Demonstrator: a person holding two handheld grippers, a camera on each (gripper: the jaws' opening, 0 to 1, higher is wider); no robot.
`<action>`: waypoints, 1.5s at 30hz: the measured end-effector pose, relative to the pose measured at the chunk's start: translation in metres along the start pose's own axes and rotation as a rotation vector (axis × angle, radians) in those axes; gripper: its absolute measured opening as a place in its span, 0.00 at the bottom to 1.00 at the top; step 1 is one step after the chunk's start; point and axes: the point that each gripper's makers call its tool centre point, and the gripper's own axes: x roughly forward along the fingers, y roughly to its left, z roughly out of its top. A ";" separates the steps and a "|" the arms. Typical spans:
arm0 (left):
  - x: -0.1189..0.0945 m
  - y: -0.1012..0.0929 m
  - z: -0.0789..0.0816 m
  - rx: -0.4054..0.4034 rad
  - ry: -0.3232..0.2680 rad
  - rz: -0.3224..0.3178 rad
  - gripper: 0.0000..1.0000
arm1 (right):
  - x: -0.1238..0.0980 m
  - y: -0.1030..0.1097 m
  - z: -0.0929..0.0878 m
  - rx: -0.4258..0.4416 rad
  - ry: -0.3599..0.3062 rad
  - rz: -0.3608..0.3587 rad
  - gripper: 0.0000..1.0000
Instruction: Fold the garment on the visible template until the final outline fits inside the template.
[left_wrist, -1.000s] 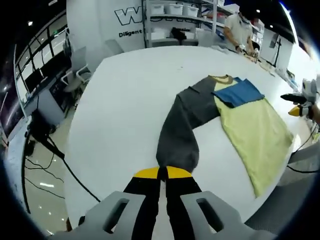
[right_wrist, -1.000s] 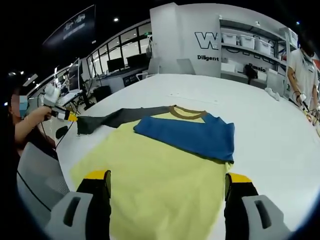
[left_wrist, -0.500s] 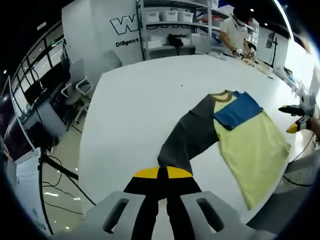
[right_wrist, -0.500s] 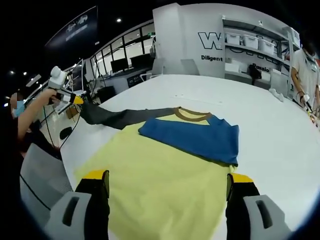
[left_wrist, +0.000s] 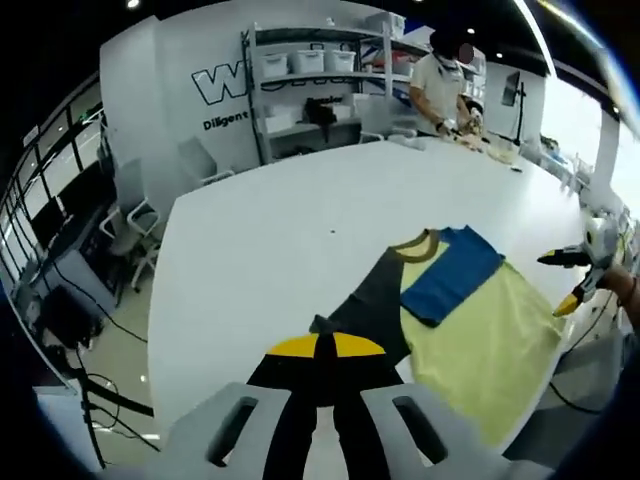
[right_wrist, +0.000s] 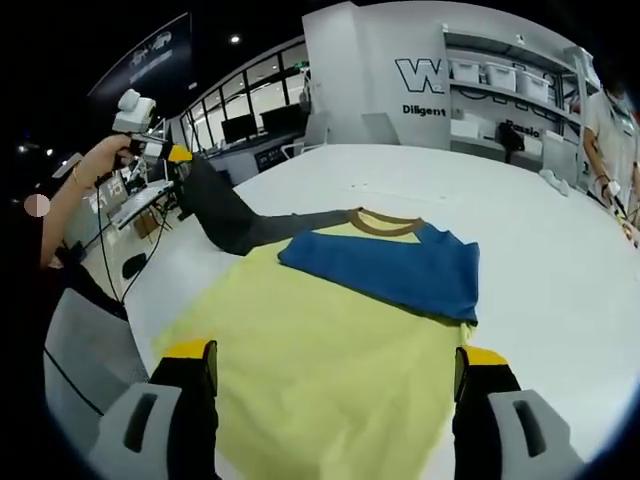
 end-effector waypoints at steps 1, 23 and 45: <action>0.002 -0.003 0.002 0.002 0.002 -0.010 0.02 | 0.000 0.000 0.000 -0.001 0.001 0.000 0.98; 0.066 -0.113 0.074 0.053 -0.107 -0.282 0.02 | 0.004 -0.006 -0.001 -0.005 0.018 -0.005 0.98; 0.118 -0.223 0.108 0.023 -0.162 -0.523 0.02 | 0.008 -0.022 0.002 0.080 -0.031 -0.045 0.97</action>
